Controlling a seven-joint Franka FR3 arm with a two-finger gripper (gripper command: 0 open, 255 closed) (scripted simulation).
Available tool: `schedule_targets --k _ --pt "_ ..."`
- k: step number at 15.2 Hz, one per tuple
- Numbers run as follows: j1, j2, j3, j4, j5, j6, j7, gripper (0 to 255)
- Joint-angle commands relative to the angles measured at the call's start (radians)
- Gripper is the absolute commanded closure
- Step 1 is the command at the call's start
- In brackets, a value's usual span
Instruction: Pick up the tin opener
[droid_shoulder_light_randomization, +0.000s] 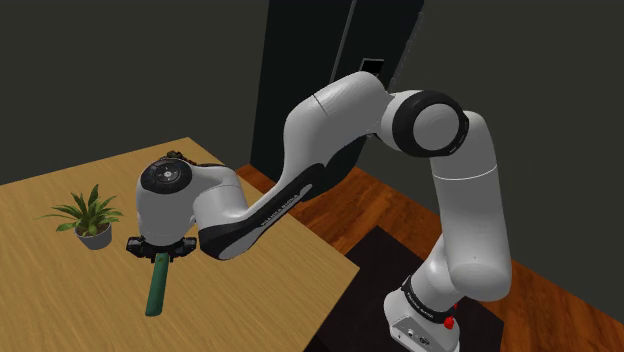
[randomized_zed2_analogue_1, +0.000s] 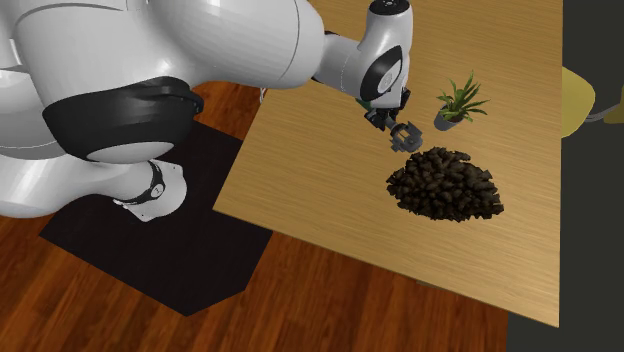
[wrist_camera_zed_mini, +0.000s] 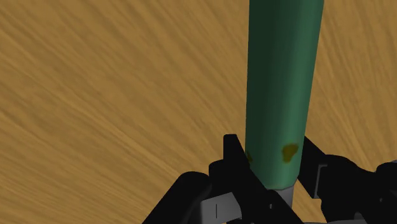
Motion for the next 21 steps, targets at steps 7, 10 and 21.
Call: schedule_targets --k 7,10,21 --pt "-0.013 -0.027 0.018 -0.005 0.023 -0.019 -0.019 255" --pt "-0.026 -0.053 0.036 -0.007 0.048 -0.040 -0.038 255" --pt "-0.062 -0.128 0.089 0.000 0.123 -0.108 -0.099 255"
